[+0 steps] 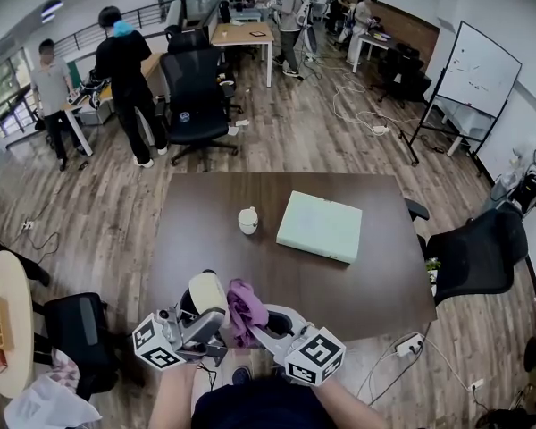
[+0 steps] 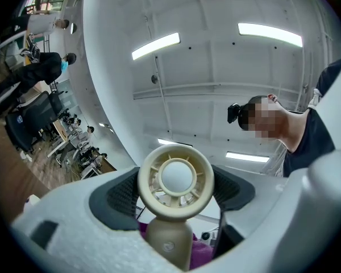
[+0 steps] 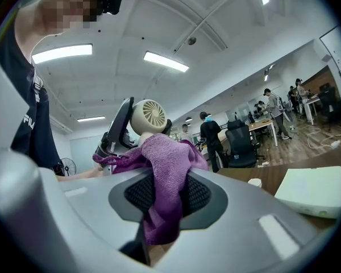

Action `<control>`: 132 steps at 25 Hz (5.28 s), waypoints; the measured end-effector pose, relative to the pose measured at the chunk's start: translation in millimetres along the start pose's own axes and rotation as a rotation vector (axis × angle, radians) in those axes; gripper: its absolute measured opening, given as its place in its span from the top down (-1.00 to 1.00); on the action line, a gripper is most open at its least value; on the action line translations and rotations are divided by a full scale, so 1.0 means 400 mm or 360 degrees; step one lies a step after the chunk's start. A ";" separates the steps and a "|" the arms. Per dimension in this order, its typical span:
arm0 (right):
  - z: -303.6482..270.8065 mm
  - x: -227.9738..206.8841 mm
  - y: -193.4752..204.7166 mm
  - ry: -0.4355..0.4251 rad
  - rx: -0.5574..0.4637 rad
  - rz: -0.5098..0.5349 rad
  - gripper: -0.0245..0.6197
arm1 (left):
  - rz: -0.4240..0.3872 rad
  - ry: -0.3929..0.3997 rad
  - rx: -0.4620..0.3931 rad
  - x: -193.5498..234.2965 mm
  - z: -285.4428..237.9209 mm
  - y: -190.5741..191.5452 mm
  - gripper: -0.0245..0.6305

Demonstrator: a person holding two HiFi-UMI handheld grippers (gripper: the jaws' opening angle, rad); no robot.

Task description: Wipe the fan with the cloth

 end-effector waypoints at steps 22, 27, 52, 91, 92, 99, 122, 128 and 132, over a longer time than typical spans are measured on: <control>0.041 -0.059 -0.071 0.0119 -0.0066 0.0063 0.59 | -0.0205 0.0095 0.0512 -0.059 -0.034 0.139 -0.22; 0.040 -0.062 -0.061 0.0147 -0.0060 0.0071 0.59 | -0.0226 0.0080 0.0549 -0.054 -0.028 0.152 -0.22; 0.101 -0.088 -0.046 0.0112 -0.0139 -0.0082 0.59 | -0.0194 -0.0157 0.0700 0.048 0.004 0.236 -0.22; 0.181 -0.180 0.254 0.0598 0.0285 -0.0243 0.58 | -0.0620 -0.0383 0.2350 0.458 0.212 0.771 -0.22; 0.183 -0.181 0.255 0.0605 0.0288 -0.0248 0.58 | -0.0626 -0.0380 0.2373 0.468 0.216 0.784 -0.22; 0.203 -0.190 0.271 0.0661 0.0310 -0.0292 0.58 | -0.0644 -0.0370 0.2526 0.537 0.221 0.838 -0.22; 0.212 -0.220 0.306 0.0677 0.0355 -0.0389 0.58 | -0.0545 -0.0355 0.2563 0.577 0.250 0.875 -0.28; 0.194 -0.253 0.316 0.0694 0.0410 -0.0380 0.58 | -0.0418 -0.0584 0.2067 0.544 0.233 0.751 -0.37; 0.168 -0.265 0.314 0.0674 0.0444 -0.0354 0.58 | -0.0427 -0.0676 0.1740 0.489 0.225 0.647 -0.37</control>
Point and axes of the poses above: the fingertips, and each gripper's own axes: z backward along the fingers, x to its left, y out of its underside, the point moved 7 cm from there along z, backward along the fingers, and after that the axes turned 8 degrees about x, right-handed, at the moved point
